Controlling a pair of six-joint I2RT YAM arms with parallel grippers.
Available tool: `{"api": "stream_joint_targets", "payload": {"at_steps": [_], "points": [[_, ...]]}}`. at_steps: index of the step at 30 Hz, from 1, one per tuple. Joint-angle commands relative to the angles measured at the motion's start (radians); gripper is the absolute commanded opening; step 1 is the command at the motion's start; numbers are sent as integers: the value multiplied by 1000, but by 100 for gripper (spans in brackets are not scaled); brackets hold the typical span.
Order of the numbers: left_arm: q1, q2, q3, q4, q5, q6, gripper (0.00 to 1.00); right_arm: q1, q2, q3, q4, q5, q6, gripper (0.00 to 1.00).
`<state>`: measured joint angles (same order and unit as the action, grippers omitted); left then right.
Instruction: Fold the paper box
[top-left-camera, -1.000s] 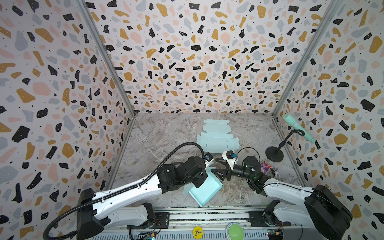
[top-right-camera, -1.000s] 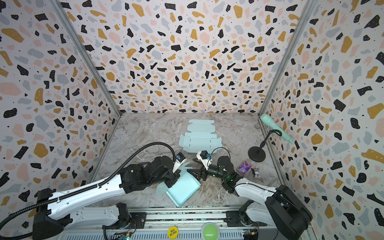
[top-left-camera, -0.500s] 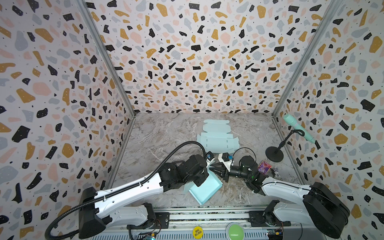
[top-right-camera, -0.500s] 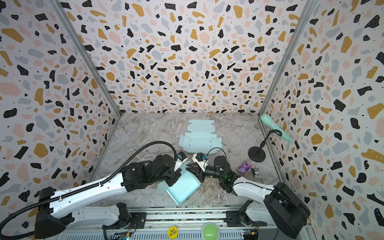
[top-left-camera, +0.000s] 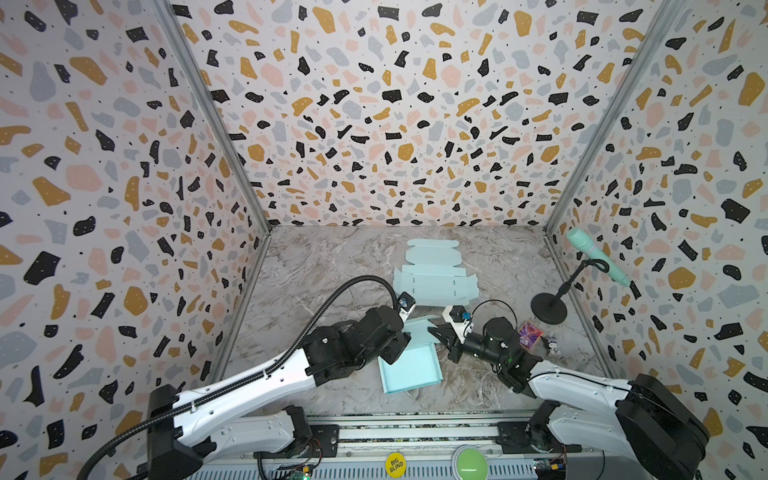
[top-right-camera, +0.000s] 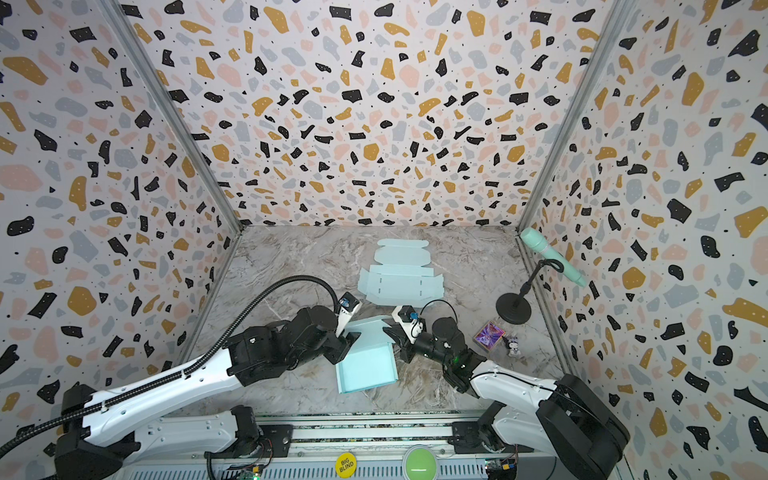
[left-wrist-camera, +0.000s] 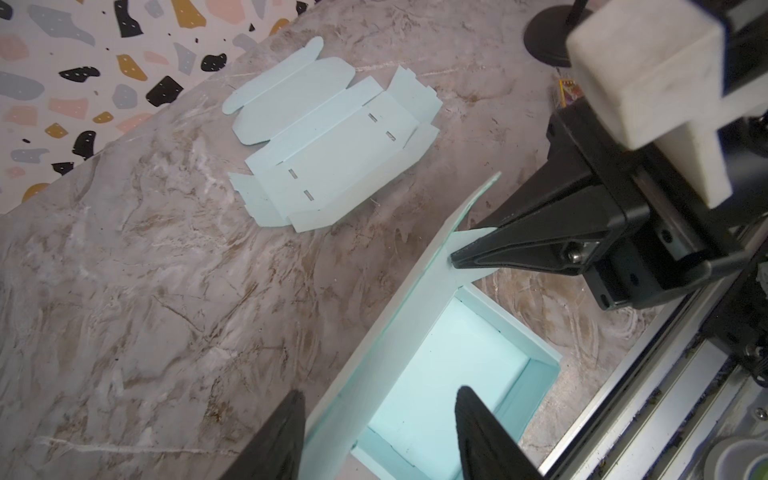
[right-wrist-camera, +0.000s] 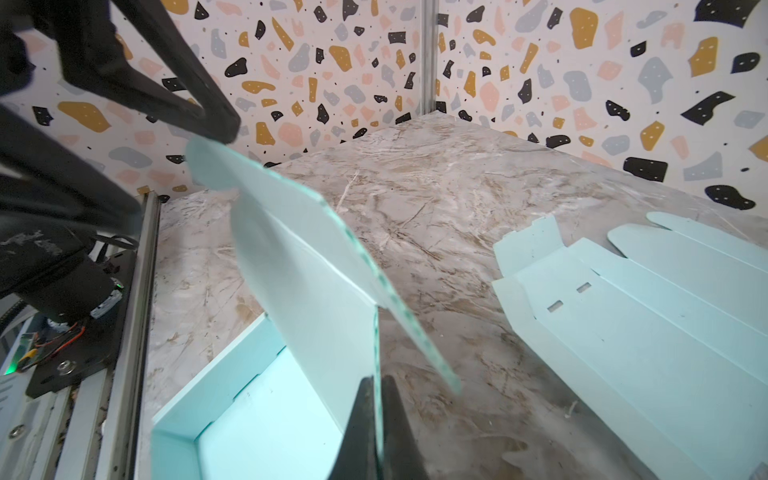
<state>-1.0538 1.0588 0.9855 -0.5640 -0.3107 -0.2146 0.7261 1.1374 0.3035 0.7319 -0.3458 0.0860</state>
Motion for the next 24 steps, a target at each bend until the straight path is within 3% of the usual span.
{"api": "stream_joint_targets", "payload": {"at_steps": [1,5,11,24], "points": [[28,-65,-55,42,-38,-58,61,-15,-21,-3,11,47,29,0],[82,-168,-167,70,-16,-127,61,-28,8,8,-2,46,43,0],[211,-340,-337,254,84,-213,66,-33,81,59,-48,-1,31,0],[335,-401,-608,509,195,-312,67,-34,69,74,-111,7,21,2]]}}
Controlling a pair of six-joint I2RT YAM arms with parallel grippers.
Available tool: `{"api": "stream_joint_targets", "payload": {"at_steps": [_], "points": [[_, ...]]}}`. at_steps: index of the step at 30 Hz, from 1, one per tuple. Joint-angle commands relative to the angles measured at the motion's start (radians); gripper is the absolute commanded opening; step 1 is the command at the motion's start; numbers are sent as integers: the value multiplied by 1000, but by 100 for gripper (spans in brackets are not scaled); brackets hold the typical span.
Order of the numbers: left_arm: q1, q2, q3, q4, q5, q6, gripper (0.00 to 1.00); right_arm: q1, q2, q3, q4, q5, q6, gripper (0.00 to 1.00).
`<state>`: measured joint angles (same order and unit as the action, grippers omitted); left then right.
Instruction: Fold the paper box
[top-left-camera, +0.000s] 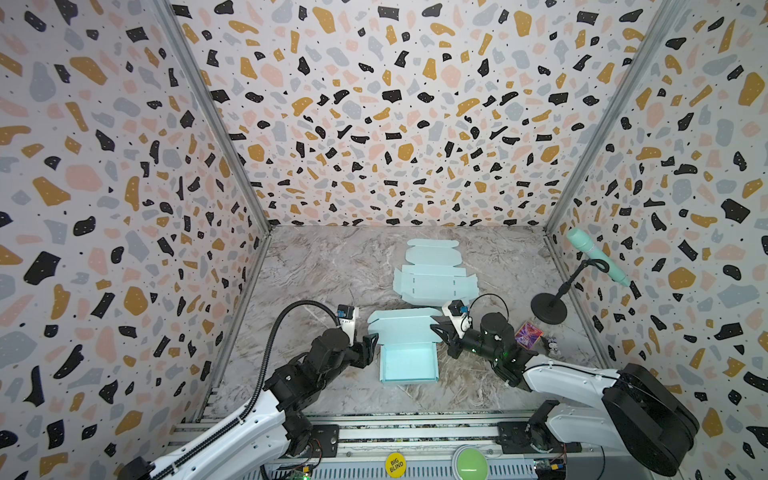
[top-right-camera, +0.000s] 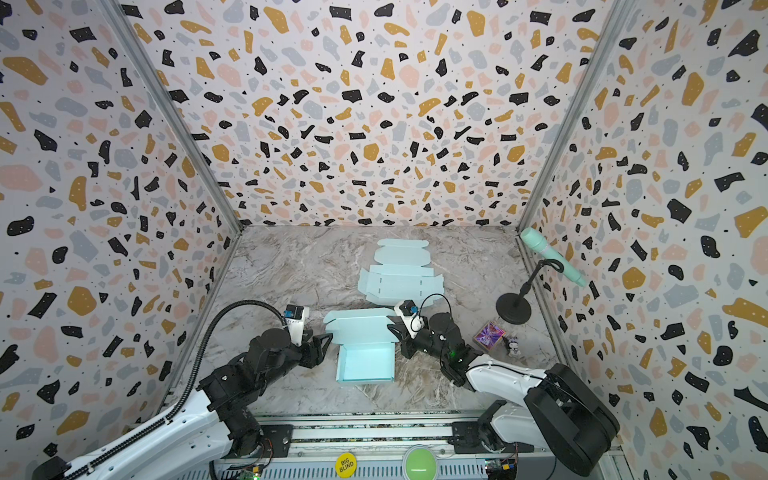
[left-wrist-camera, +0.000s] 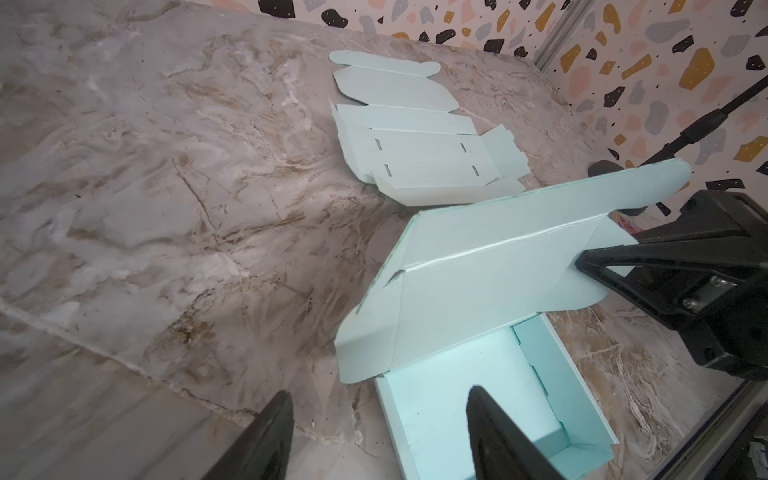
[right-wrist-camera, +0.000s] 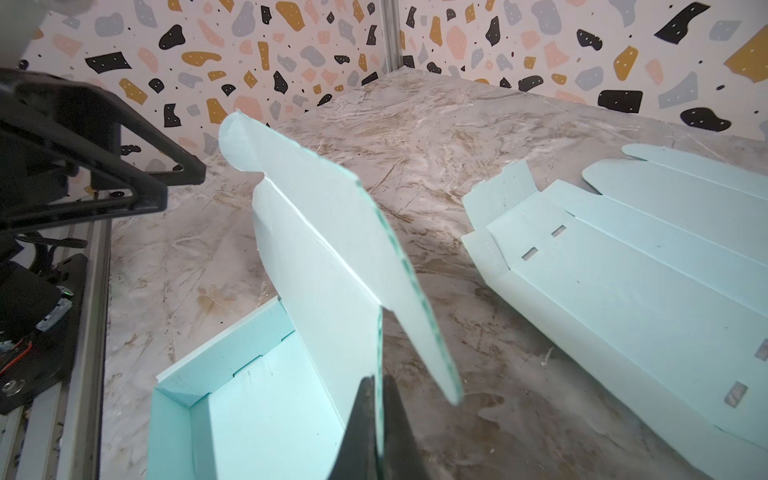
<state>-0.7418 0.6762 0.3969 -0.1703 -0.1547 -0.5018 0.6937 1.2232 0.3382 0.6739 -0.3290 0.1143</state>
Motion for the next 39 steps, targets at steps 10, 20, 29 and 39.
{"api": "stream_joint_targets", "payload": {"at_steps": [10,20,29,39], "points": [[121,-34,-112,210,90,-28,67,-6,-2,47,-56,-23,4,1],[186,103,-127,382,227,33,68,-21,21,45,-39,-47,18,2],[186,305,-43,410,329,123,65,-26,30,56,-57,-51,16,3],[186,243,-69,407,337,114,34,-27,44,59,-56,-55,17,3]]}}
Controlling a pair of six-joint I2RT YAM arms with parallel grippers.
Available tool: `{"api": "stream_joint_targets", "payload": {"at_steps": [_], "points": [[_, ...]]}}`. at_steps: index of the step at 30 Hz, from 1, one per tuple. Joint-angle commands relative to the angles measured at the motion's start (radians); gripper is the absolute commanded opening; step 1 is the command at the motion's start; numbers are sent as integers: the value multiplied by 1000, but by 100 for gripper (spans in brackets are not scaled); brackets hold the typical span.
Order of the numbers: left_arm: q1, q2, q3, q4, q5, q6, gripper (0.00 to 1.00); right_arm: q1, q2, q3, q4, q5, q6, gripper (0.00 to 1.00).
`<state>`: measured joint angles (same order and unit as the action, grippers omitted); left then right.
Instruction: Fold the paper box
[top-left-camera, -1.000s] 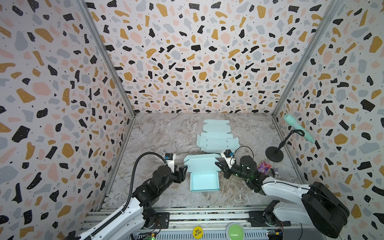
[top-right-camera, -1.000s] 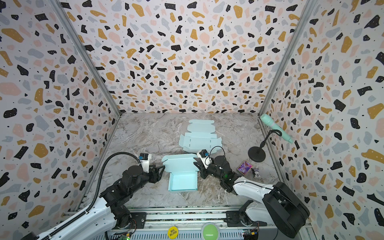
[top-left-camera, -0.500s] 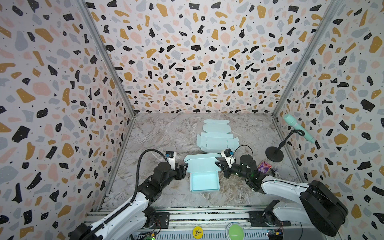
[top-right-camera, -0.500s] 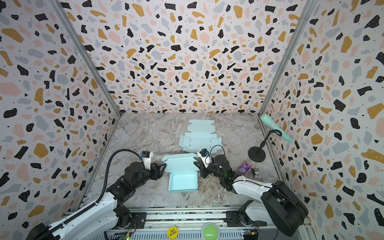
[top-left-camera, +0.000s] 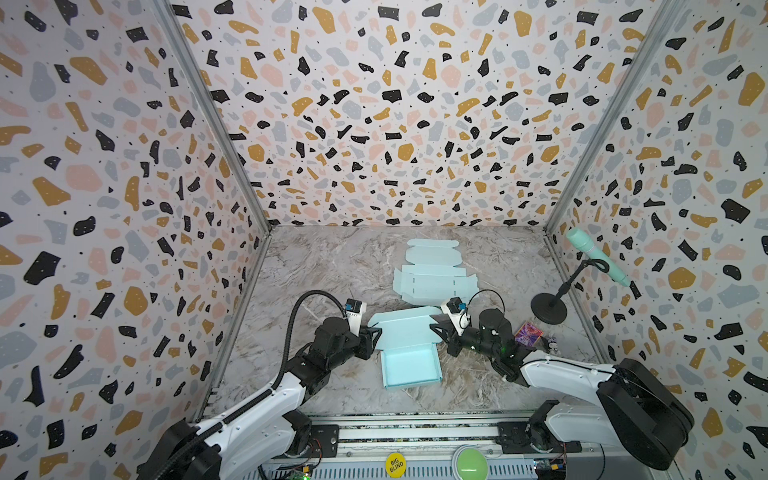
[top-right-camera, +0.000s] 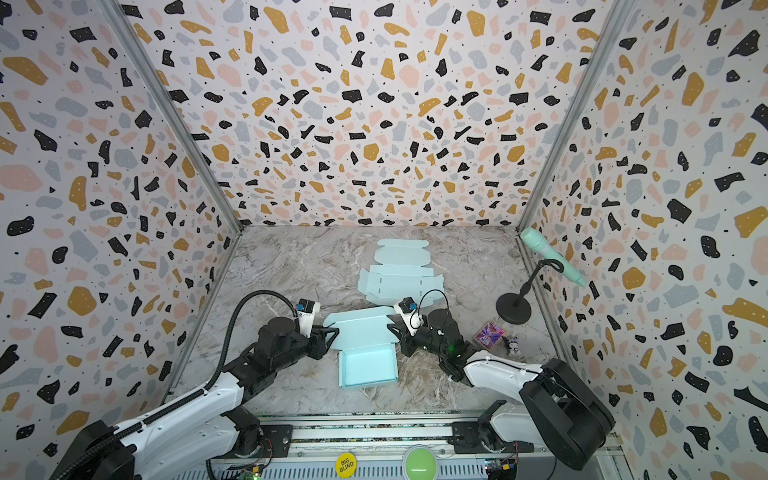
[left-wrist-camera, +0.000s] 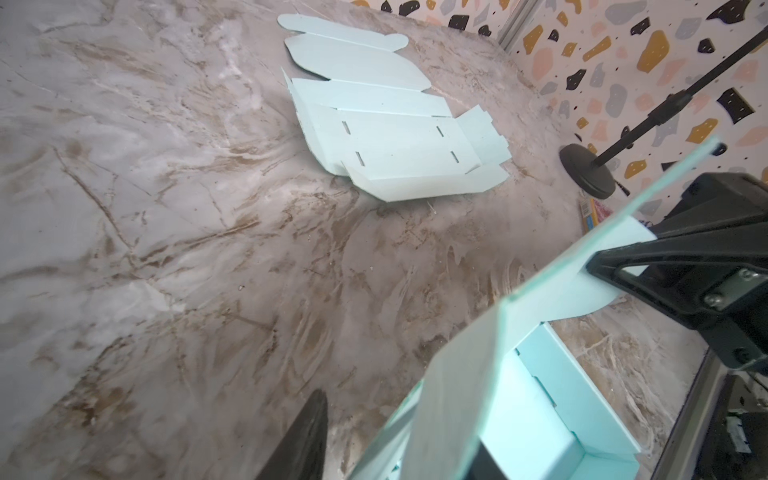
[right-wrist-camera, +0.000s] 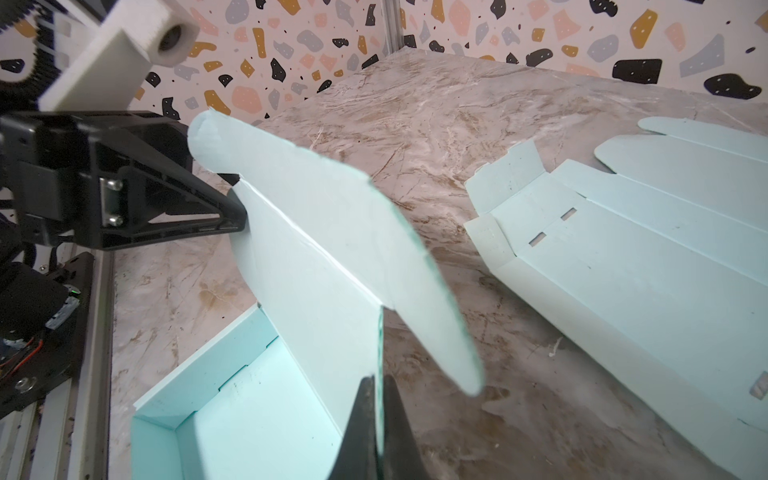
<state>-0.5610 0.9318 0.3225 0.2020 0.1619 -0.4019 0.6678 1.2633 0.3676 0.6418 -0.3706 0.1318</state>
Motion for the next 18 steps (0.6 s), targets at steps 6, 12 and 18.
{"api": "stream_joint_targets", "payload": {"at_steps": [6,12,18], "points": [[6,-24,-3,21,15,4,22,-1,-11,24,-26,-1,0,4],[4,-34,-13,19,16,-3,11,-1,-11,30,-34,-2,3,11],[3,-24,-8,19,26,4,9,-1,-34,27,-44,15,5,21]]}}
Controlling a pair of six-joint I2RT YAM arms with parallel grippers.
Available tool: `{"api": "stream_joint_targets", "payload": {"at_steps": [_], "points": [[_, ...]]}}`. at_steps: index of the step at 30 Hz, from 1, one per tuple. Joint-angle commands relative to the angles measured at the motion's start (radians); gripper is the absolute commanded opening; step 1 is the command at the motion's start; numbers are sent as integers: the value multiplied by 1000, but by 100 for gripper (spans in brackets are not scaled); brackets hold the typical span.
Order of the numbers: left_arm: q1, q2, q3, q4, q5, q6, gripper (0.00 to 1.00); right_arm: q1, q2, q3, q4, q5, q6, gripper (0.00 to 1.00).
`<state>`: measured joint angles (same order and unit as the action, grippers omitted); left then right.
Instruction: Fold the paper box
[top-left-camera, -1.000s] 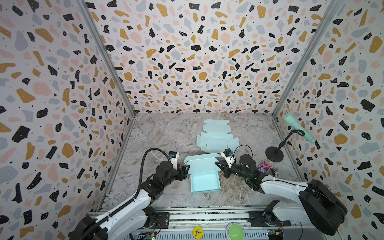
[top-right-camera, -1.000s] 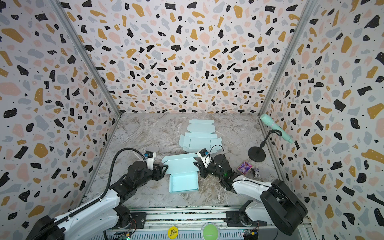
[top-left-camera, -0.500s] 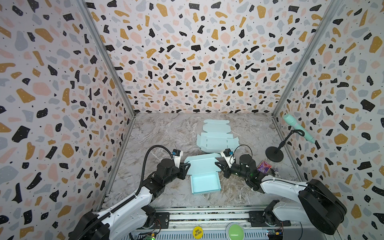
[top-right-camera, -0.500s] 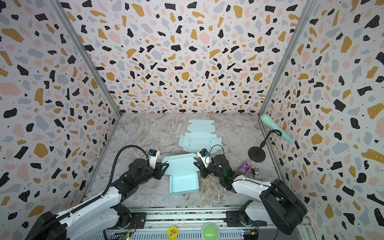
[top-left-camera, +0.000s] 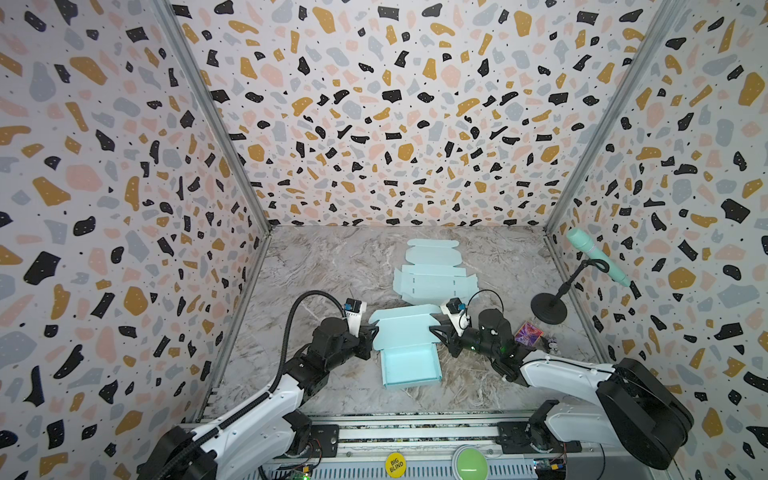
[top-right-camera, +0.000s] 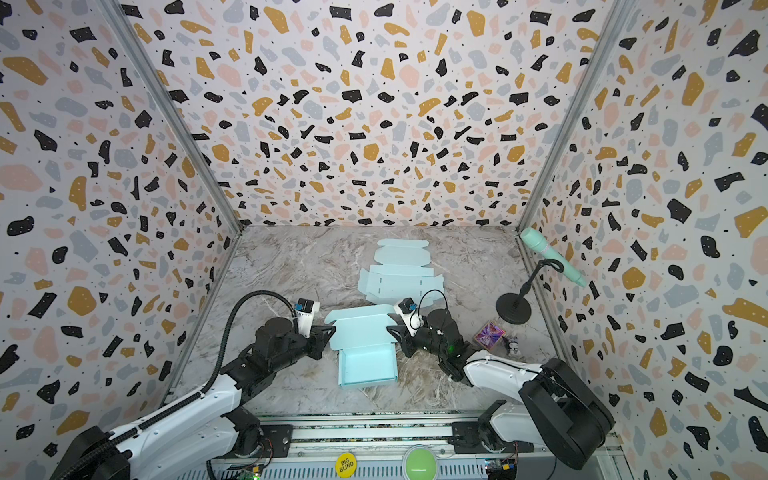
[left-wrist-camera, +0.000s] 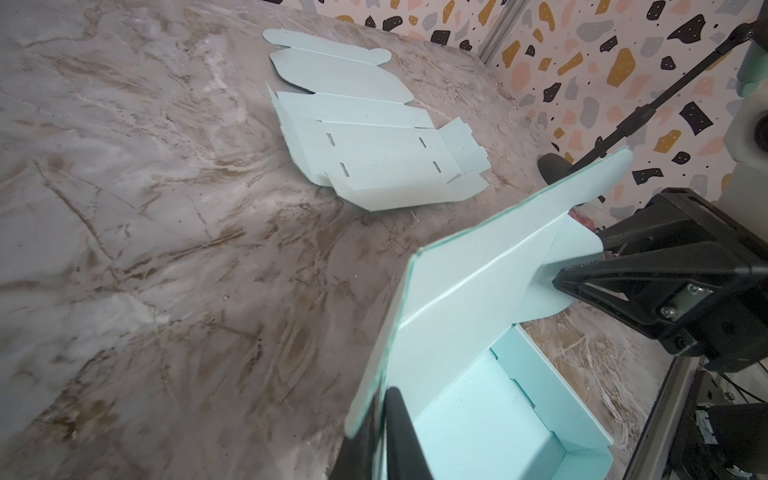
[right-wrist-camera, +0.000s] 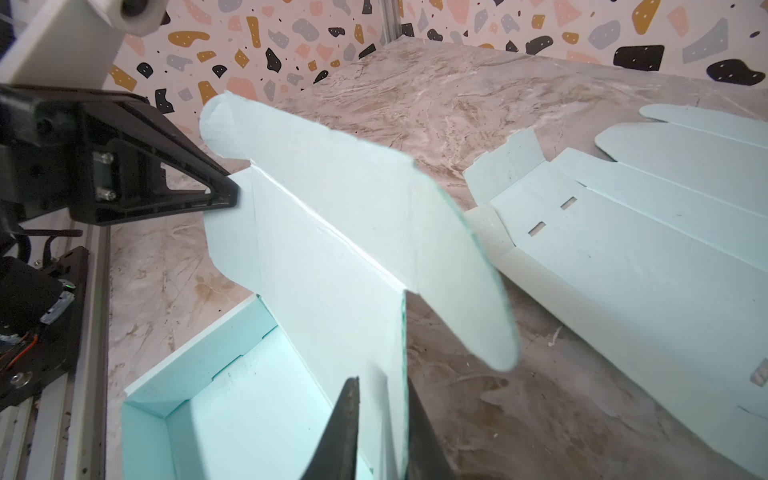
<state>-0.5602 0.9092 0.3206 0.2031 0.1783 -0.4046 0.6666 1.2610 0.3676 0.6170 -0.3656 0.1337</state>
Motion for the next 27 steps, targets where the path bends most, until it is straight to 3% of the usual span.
{"api": "stream_joint_targets", "payload": {"at_steps": [1,8,19,27], "points": [[2,-3,-6,19,10,7,9,0,-36,25,-18,14,4,21],[-7,-1,-6,25,20,16,8,1,-90,0,-2,36,7,19],[-14,-15,-6,22,10,21,7,9,-84,11,-17,34,1,5],[-15,-81,-1,73,-19,-9,5,58,-76,54,-30,53,-6,10]]}}
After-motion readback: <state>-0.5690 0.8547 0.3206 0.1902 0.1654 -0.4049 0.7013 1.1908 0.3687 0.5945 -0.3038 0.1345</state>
